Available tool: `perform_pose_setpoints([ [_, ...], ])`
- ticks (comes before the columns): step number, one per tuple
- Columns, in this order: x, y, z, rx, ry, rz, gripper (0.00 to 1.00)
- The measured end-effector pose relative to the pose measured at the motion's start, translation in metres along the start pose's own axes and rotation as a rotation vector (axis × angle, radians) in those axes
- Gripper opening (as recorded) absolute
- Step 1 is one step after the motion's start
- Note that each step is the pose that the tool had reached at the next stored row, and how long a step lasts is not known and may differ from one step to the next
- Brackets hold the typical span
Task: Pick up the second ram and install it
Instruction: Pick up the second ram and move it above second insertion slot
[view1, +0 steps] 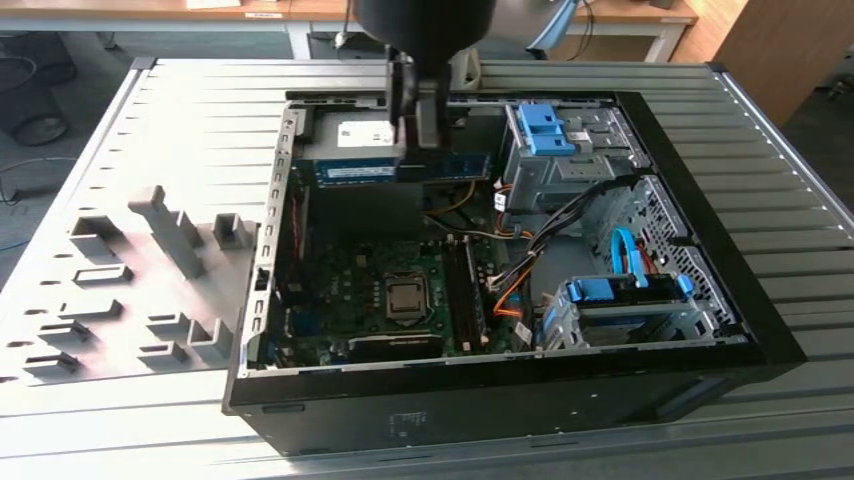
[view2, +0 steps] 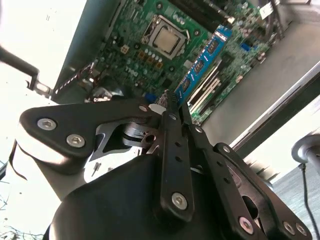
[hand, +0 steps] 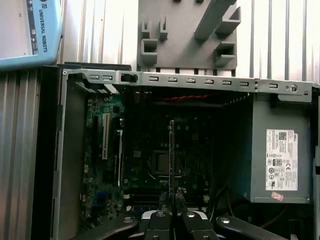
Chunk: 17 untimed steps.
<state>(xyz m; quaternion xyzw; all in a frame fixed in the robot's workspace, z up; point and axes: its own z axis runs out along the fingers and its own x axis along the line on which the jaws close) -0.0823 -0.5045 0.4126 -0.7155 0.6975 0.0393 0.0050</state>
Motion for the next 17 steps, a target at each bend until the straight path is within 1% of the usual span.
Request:
perform_pose_setpoints([
  [3, 0.0003, -0.0106, 0.0004, -0.0008, -0.0001, 0.0, 0.14],
  [5, 0.0006, -0.0155, 0.0019, -0.001, -0.0005, 0.001, 0.14],
  [8, 0.0009, -0.0169, 0.0069, 0.0004, -0.0032, 0.024, 0.14],
  [12, 0.0014, -0.0178, 0.0142, 0.0041, -0.0062, 0.085, 0.14],
  [13, 0.0015, -0.0184, 0.016, 0.0047, -0.0067, 0.094, 0.14],
  [17, 0.002, -0.0212, 0.0231, 0.0058, -0.0075, 0.111, 0.14],
])
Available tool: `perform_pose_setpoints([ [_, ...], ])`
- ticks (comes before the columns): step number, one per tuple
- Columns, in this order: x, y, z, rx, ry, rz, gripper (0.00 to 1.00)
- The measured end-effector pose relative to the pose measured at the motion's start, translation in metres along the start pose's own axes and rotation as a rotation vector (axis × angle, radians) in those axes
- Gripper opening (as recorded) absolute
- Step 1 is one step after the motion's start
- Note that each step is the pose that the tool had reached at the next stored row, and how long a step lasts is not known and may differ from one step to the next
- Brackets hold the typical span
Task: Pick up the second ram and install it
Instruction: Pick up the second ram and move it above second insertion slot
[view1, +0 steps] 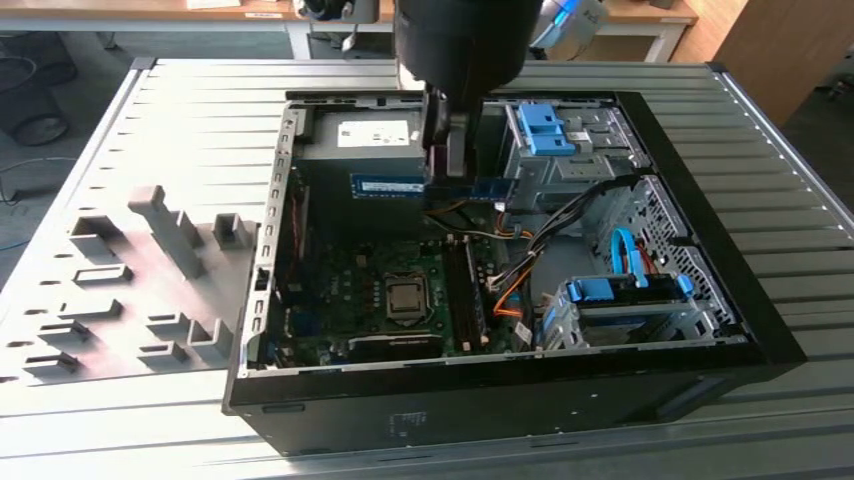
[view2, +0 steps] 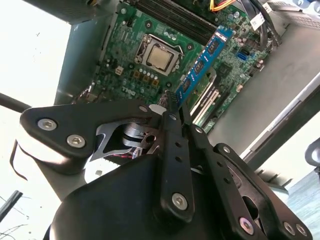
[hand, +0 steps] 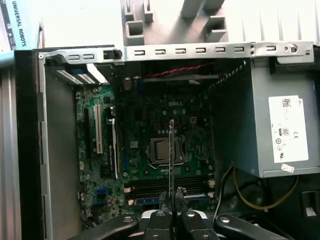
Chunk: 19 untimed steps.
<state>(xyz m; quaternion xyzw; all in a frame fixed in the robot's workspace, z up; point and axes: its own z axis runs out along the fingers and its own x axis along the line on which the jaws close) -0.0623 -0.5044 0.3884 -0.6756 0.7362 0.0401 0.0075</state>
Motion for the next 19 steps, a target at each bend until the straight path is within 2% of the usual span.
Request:
perform_pose_setpoints([
  [19, 0.0012, -0.0138, 0.0339, 0.0008, -0.0007, 0.012, 0.14],
])
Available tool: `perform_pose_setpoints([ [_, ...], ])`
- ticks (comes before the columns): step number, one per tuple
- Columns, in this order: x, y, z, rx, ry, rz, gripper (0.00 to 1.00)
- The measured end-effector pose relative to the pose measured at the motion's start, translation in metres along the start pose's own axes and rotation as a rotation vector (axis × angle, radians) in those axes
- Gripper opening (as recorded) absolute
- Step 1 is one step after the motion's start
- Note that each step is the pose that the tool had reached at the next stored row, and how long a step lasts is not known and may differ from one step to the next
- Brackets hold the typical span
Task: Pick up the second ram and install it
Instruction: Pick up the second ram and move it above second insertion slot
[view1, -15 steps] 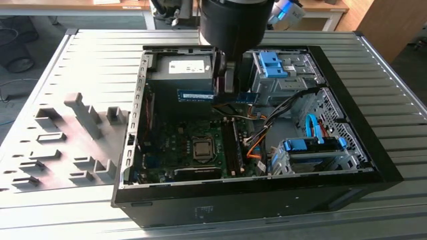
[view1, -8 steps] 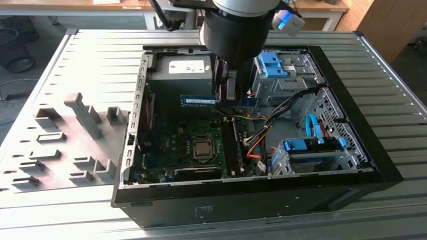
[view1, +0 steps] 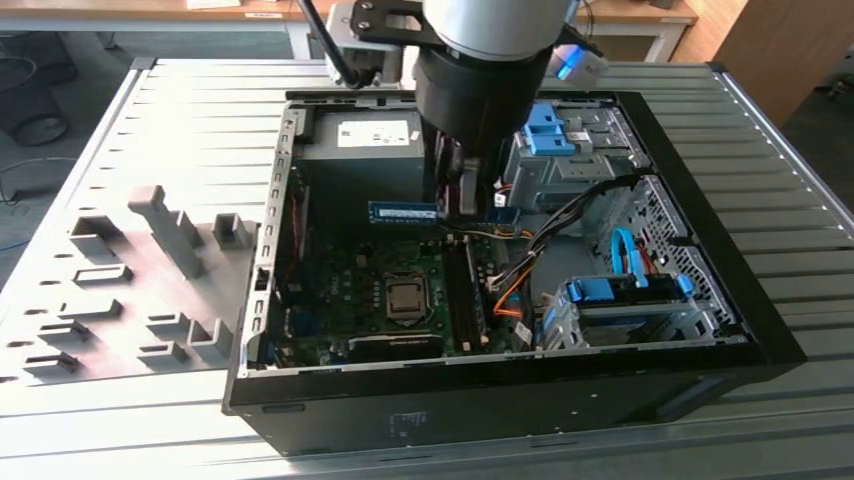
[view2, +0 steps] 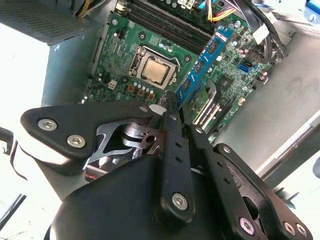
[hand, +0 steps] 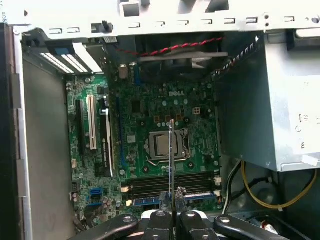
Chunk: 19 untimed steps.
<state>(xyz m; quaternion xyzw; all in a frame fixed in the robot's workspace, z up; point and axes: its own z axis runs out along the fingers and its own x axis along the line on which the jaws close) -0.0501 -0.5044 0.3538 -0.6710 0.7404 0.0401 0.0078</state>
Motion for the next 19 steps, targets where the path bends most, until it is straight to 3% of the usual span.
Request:
perform_pose_setpoints([
  [16, -0.0006, -0.0087, 0.0286, -0.0004, 0.0001, -0.002, 0.14],
  [19, -0.0006, -0.0087, 0.0308, -0.0029, 0.0007, -0.039, 0.14],
])
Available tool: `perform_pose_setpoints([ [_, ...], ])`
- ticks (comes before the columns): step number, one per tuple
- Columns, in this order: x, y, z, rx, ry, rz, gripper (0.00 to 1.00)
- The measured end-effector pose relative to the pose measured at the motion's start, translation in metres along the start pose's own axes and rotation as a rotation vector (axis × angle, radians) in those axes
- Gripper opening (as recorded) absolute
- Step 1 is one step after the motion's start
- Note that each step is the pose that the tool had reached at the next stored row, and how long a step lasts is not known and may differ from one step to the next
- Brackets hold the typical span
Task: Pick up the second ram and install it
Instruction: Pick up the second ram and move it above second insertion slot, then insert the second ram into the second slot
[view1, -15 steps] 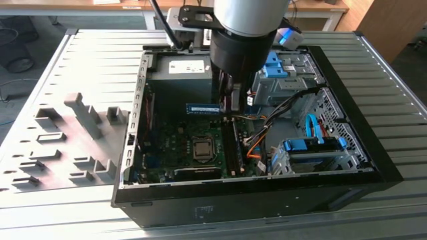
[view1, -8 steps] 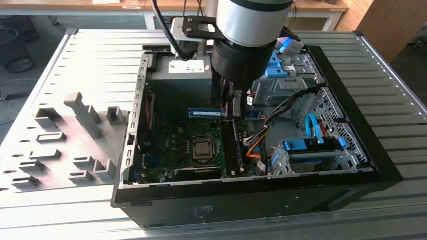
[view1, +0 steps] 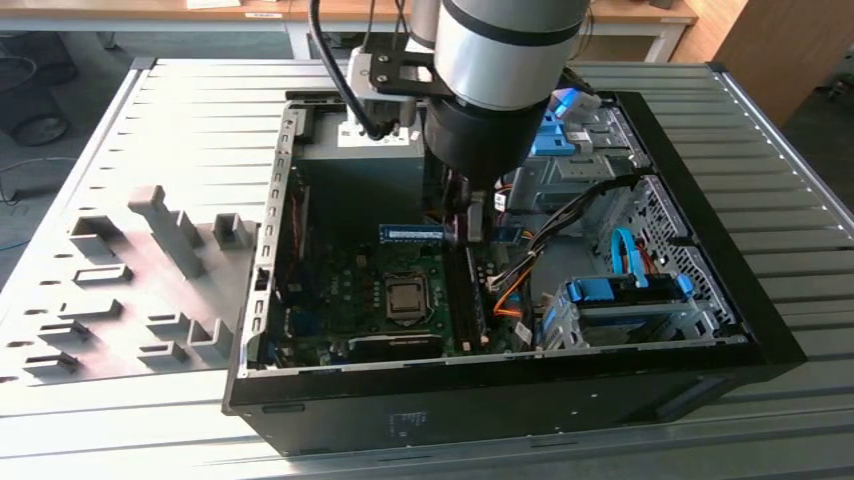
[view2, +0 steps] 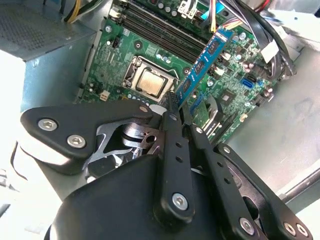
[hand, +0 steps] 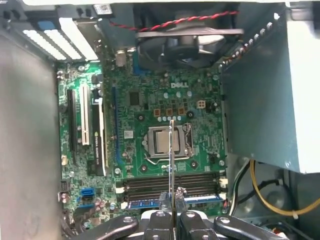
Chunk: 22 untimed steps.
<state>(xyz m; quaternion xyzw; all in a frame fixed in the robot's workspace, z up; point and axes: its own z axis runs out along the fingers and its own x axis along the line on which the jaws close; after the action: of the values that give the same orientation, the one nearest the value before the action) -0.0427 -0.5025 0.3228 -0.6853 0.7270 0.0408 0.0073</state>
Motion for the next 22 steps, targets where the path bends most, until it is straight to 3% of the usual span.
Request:
perform_pose_setpoints([
  [2, -0.0002, -0.0001, 0.0016, -0.0021, 0.0016, -0.03, 0.14],
  [8, -0.005, -0.002, 0.0116, -0.0022, 0.0014, -0.032, 0.14],
  [16, -0.0048, -0.0032, 0.0261, -0.0021, 0.0013, -0.032, 0.14],
  [22, -0.0046, -0.0034, 0.0294, -0.0022, 0.0015, -0.032, 0.14],
])
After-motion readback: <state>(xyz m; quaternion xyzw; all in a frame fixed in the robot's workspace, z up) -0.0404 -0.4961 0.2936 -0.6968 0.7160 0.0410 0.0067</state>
